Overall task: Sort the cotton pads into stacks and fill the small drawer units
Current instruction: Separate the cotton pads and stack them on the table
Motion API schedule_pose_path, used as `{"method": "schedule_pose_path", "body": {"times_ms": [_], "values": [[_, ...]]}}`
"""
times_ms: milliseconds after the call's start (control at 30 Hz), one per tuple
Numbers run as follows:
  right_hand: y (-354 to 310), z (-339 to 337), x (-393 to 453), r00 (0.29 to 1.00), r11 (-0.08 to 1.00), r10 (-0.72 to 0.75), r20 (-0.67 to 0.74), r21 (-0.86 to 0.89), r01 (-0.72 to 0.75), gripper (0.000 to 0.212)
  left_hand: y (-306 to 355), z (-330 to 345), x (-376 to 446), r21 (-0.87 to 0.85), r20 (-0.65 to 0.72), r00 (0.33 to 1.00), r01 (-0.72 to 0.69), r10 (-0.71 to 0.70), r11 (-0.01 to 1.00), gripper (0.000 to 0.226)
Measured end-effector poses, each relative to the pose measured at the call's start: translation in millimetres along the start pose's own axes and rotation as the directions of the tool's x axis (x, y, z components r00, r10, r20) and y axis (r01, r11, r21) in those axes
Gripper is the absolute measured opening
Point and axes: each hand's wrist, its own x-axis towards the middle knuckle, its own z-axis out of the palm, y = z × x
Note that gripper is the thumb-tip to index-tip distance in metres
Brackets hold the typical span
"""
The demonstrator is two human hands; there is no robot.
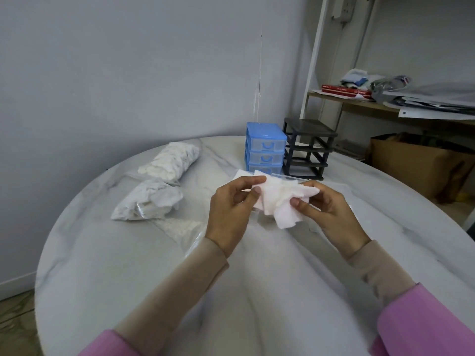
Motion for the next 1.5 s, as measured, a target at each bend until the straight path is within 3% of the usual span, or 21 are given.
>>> {"method": "schedule_pose_path", "body": {"times_ms": [167, 267, 400, 500, 733, 1200, 1500], "values": [[-4.8, 0.5, 0.8, 0.999, 0.989, 0.029, -0.046, 0.149, -0.022, 0.029, -2.4, -1.6, 1.2, 0.08, 0.004, 0.999, -0.033, 0.033, 0.996, 0.043], [-9.0, 0.1, 0.1, 1.0, 0.997, -0.015, -0.019, 0.073, 0.016, 0.027, -4.3, -2.2, 1.8, 0.071, 0.055, 0.998, 0.005, -0.009, 0.997, 0.046], [-9.9, -0.4, -0.5, 1.0, 0.998, -0.014, -0.006, 0.055, 0.014, 0.028, -4.9, -1.1, 1.7, 0.033, 0.159, 0.981, 0.105, -0.109, 0.994, 0.034], [-5.7, -3.2, 0.2, 1.0, 1.0, 0.003, -0.008, 0.024, -0.003, 0.011, -2.8, 1.4, 0.9, -0.009, 0.216, 0.964, 0.164, -0.158, 0.986, 0.034], [-2.1, -1.4, 0.2, 0.997, 0.998, 0.061, -0.036, 0.016, -0.06, 0.016, 3.1, 2.4, 0.0, -0.083, 0.227, 0.951, 0.233, -0.209, 0.969, 0.029], [0.9, -0.1, -0.6, 0.997, 0.99, 0.034, -0.075, -0.131, -0.044, 0.016, 10.6, 4.0, -1.0, -0.11, 0.226, 0.933, 0.31, -0.28, 0.944, 0.025], [-2.5, 1.1, -2.0, 0.997, 0.984, 0.049, -0.056, -0.171, -0.058, 0.01, 7.7, 2.9, -2.4, -0.108, 0.283, 0.934, 0.255, -0.217, 0.961, 0.033]]}}
